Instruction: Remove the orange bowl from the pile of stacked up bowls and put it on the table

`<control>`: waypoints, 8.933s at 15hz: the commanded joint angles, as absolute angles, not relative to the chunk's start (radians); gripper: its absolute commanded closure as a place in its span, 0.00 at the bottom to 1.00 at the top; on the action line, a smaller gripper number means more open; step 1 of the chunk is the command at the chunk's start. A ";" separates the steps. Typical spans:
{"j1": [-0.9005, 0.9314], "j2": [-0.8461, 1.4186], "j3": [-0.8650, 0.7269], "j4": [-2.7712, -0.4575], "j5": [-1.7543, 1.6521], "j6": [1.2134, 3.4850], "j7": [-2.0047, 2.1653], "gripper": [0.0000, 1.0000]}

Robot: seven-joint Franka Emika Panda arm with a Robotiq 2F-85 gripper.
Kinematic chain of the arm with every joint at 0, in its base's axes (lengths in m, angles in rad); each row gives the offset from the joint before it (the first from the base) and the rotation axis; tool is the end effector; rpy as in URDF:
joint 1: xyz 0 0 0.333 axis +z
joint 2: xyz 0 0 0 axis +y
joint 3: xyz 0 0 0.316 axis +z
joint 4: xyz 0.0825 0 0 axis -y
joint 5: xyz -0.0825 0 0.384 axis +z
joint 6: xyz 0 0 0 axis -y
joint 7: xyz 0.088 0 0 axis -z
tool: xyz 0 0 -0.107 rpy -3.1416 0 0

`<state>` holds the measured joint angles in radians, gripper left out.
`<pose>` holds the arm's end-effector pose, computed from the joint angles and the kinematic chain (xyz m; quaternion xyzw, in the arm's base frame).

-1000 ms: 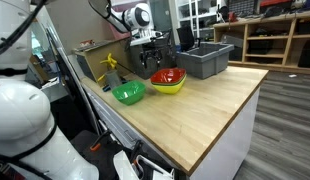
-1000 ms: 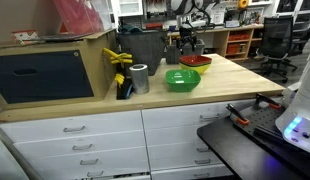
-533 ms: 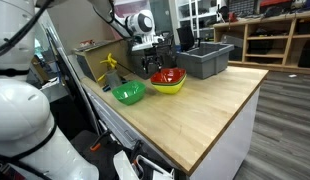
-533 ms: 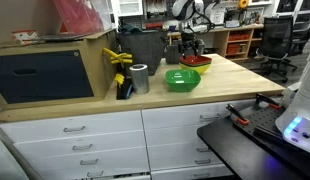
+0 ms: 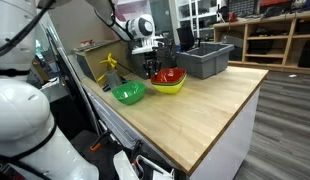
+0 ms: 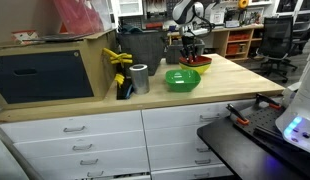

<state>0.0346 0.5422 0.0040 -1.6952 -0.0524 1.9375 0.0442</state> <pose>0.6387 0.0209 0.2604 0.9885 0.0100 -0.1483 0.0279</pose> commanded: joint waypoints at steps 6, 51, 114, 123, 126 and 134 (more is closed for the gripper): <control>0.041 0.516 0.013 -1.721 -0.038 1.929 0.058 0.99; 0.052 0.201 -0.076 -1.822 -0.464 1.827 0.259 0.99; -0.071 -0.056 -0.078 -2.567 -0.453 2.119 0.489 0.41; -0.007 -0.097 0.021 -2.400 -0.323 2.131 0.428 0.00; -0.010 -0.072 0.013 -2.306 -0.259 2.124 0.374 0.00; 0.004 0.054 0.015 -2.032 -0.061 2.062 0.285 0.00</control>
